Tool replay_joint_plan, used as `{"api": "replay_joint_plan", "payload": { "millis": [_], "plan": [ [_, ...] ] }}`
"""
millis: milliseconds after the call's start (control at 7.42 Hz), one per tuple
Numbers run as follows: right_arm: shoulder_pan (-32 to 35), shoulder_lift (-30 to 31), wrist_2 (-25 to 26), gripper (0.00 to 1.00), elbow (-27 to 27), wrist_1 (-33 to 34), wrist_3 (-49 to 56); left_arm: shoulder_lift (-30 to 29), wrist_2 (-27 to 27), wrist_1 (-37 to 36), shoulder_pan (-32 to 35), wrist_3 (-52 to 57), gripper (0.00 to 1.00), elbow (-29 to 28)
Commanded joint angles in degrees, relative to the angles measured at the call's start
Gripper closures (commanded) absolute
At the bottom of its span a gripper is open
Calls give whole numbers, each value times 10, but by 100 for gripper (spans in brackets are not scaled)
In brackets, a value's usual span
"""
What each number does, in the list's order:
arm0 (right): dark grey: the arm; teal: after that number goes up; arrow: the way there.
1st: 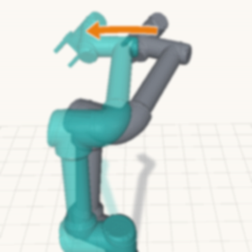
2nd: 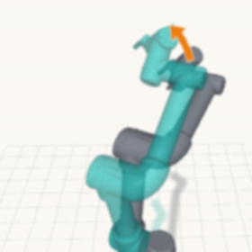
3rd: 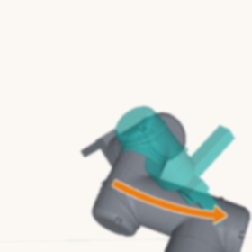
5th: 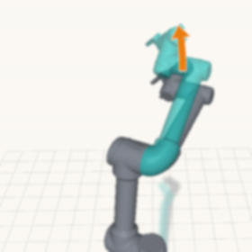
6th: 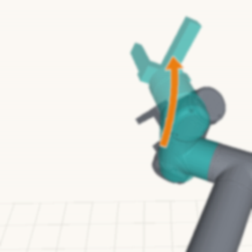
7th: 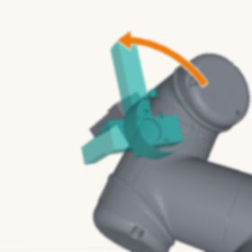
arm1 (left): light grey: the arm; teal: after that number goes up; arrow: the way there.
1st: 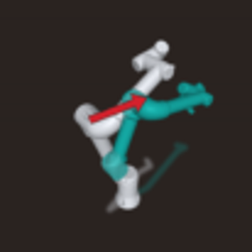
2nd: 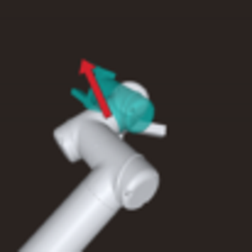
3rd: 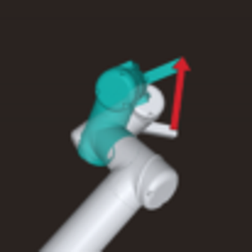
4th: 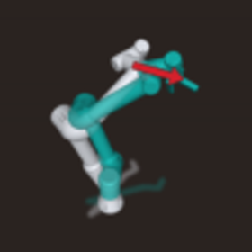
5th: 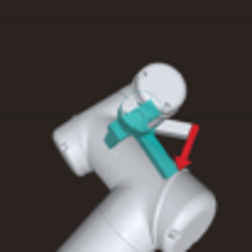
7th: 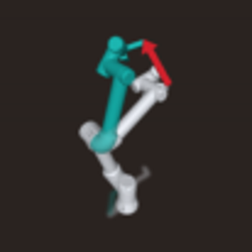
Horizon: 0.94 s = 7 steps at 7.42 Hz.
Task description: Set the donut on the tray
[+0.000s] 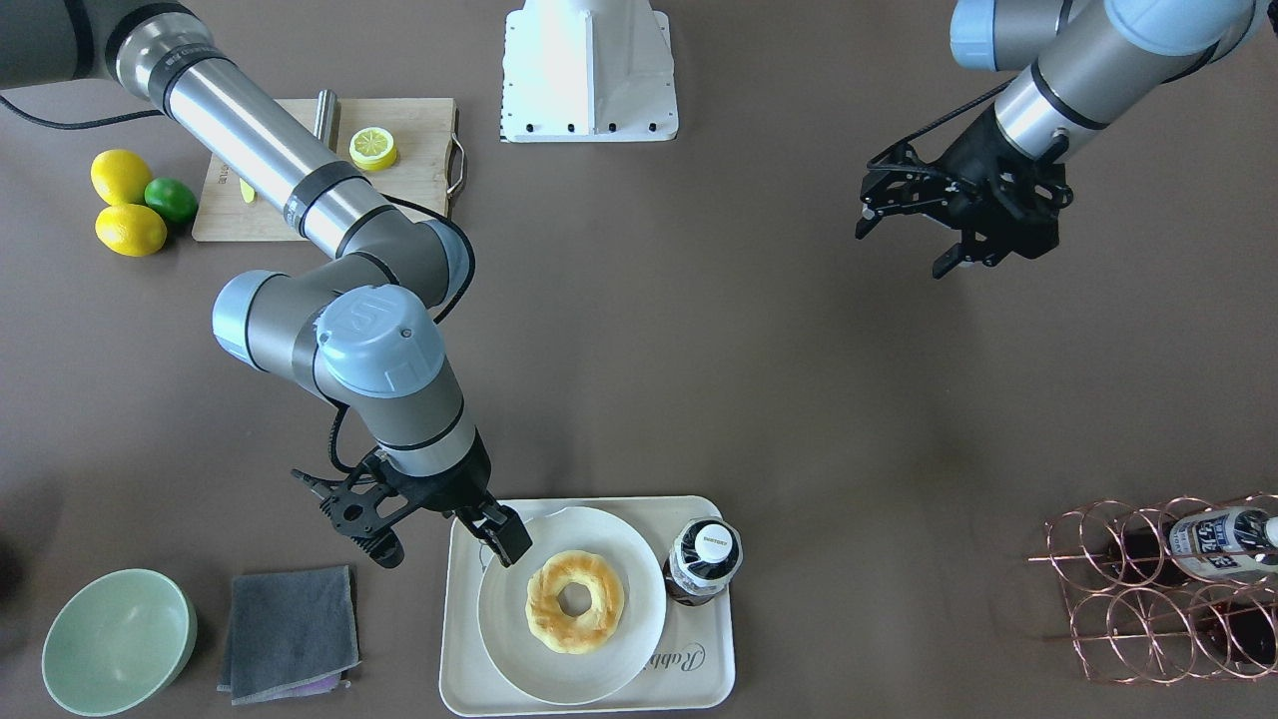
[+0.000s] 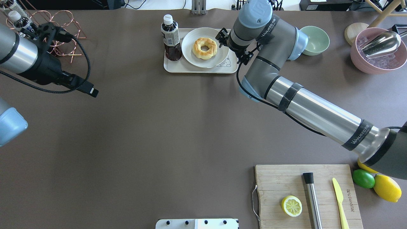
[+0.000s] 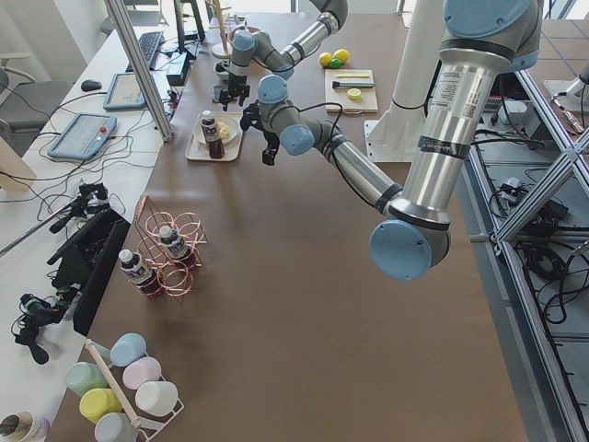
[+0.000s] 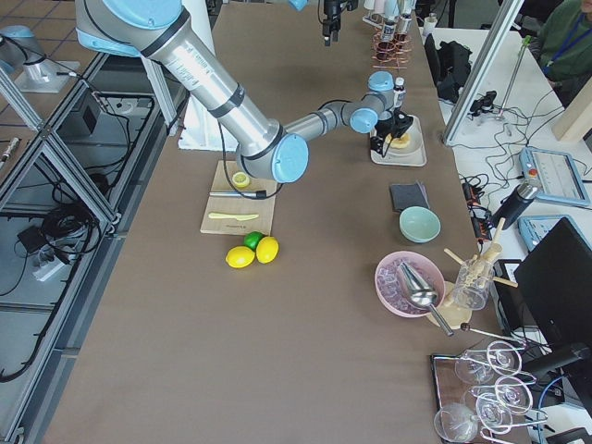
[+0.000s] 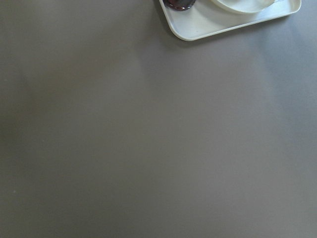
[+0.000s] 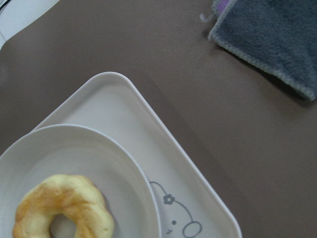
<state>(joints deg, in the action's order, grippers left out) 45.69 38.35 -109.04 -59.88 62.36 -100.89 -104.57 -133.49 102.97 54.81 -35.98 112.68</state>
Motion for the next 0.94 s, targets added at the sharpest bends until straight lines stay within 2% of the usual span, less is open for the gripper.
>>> {"api": "replay_joint_plan", "payload": {
  "millis": [0,135,270,539,674,809],
  "plan": [
    [60,120,-87,0,-166,119,197,61,-33,-2,122,200,0,-48],
    [91,166,-118,0,-213,159,299,66,-59,-14,175,270,0,-85],
    [125,222,-135,0,-269,195,381,72,-61,-48,217,343,0,-106],
    [196,354,-139,0,-389,287,595,74,-56,-170,301,494,0,-128],
    [249,402,-145,0,-422,329,727,74,-55,-201,328,526,0,-141],
    [305,427,-162,0,-429,364,834,77,1,-206,335,553,0,-153]
  ]
}}
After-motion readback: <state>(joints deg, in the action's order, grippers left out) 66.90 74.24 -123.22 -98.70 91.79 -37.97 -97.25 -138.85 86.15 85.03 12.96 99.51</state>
